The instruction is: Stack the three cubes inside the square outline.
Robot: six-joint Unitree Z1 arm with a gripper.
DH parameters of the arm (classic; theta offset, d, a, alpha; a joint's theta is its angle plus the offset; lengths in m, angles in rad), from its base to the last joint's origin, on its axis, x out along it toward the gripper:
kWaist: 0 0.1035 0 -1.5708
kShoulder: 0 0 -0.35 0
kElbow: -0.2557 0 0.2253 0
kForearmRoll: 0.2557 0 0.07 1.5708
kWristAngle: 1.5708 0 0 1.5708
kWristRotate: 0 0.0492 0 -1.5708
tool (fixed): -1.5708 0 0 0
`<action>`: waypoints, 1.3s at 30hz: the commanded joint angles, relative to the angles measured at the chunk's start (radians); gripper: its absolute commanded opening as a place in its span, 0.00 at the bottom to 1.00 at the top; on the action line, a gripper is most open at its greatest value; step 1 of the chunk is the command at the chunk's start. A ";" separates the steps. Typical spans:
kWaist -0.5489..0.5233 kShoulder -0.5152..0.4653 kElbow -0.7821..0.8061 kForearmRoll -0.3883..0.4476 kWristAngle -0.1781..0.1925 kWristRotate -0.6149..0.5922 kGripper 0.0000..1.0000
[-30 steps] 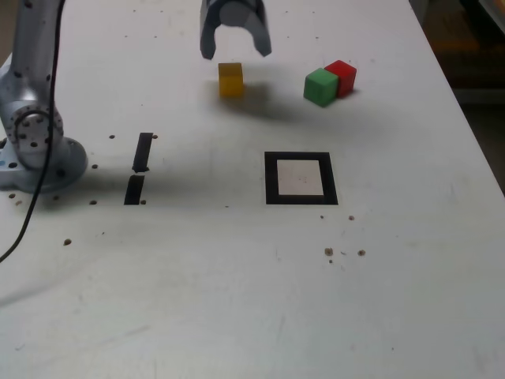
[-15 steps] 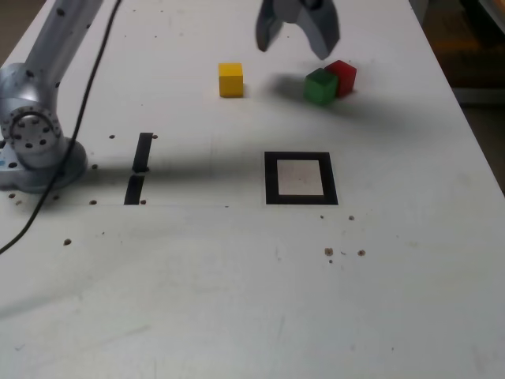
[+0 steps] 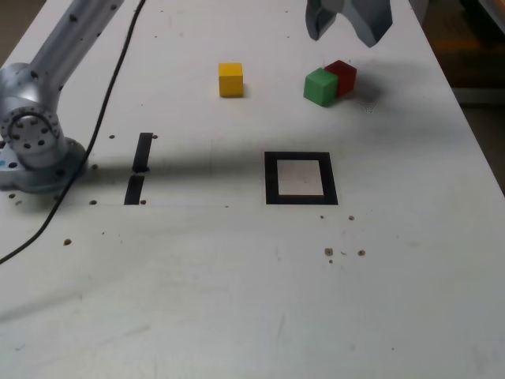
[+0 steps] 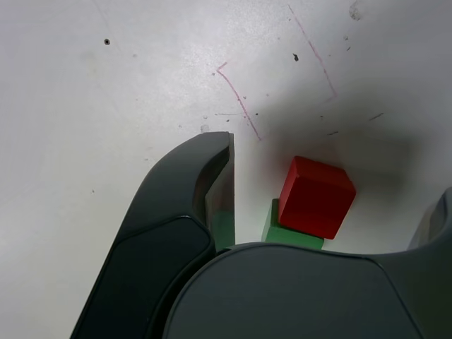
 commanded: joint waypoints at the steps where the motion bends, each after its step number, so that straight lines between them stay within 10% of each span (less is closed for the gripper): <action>1: -0.004 -0.004 0.015 -0.006 -0.003 -0.004 0.95; 39: -0.023 0.010 0.267 -0.197 -0.040 -0.093 0.68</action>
